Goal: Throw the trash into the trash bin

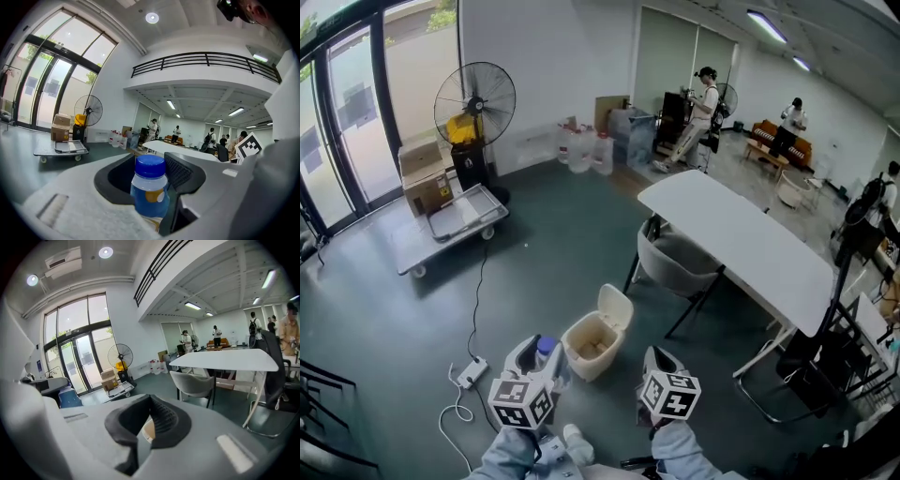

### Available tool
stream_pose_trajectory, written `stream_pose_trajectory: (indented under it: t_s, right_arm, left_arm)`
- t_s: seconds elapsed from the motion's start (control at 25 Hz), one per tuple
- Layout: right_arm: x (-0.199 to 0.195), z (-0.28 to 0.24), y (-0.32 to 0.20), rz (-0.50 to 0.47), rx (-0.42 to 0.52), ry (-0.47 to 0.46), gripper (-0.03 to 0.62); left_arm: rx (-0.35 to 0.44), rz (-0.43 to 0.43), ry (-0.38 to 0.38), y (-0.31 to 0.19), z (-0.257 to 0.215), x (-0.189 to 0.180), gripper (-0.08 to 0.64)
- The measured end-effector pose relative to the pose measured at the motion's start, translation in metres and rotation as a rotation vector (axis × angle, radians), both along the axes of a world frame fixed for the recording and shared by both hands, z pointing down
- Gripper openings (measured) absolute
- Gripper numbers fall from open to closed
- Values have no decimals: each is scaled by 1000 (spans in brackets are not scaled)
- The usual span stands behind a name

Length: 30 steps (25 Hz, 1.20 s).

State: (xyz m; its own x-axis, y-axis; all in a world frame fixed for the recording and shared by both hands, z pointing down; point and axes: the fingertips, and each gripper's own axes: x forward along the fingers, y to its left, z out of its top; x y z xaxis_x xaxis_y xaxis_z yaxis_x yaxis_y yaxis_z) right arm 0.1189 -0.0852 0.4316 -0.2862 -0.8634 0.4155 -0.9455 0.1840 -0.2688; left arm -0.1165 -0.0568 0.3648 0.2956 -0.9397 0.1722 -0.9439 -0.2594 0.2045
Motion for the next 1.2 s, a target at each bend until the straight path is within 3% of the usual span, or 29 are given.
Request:
stream_pose_trajectory:
  t_s: [0.56,0.8,1.2]
  right_arm:
    - [-57,-5,-123,-8,-18,100,3]
    - [-53,13,-156,-12,-54,111,3]
    - [-37,14,-208,-24,-61,110,3]
  left_arm:
    - [-26,-16,105,-134,21,-69,207]
    - [-69,-30,118,-160,45,-67,207]
    - [-81,-35,94,-203,46,-49,207]
